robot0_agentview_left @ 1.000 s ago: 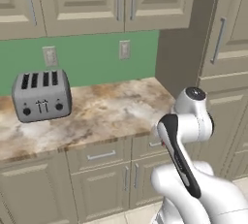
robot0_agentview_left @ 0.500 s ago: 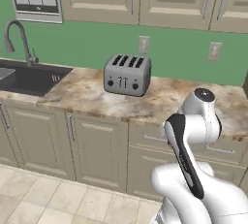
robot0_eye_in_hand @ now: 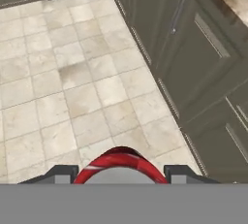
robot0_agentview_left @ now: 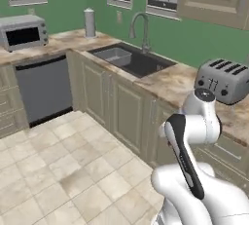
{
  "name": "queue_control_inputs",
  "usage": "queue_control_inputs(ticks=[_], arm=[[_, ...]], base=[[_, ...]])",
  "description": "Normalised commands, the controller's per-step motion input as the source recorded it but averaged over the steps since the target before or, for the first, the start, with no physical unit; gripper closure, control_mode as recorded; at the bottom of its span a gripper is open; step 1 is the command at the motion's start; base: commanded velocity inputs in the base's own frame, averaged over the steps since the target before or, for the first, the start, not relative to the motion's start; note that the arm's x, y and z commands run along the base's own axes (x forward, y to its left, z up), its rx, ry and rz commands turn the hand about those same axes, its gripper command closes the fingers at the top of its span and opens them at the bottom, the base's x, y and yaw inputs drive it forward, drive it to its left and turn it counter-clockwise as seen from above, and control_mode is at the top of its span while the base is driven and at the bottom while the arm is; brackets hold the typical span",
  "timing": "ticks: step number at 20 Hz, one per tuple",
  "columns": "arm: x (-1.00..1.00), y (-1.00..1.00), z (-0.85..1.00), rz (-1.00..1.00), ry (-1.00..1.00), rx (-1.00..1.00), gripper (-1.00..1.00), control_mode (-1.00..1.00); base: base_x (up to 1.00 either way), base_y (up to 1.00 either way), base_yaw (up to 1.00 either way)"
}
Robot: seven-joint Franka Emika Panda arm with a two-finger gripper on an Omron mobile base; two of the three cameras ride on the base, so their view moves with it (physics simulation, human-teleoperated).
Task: Four empty soda cans are scattered around the kitchen. Gather all the cans and cluster them next to the stove for recycling.
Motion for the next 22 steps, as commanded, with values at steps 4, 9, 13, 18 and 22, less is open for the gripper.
queue_control_inputs(ticks=[4,9,13,18,22], arm=[[0.00,0.00,0.00,0.00,0.00,0.00,1.00,1.00],[0.00,0.00,0.00,0.00,0.00,0.00,1.00,1.00],[0.00,0.00,0.00,0.00,0.00,0.00,1.00,1.00],[0.00,0.00,0.00,0.00,0.00,0.00,1.00,1.00],[0.00,0.00,0.00,0.00,0.00,0.00,1.00,1.00]], base=[[0.00,0.01,0.97],[-0.01,0.00,1.00],[-0.01,0.00,1.00],[0.00,0.00,1.00],[0.02,0.01,0.96]])
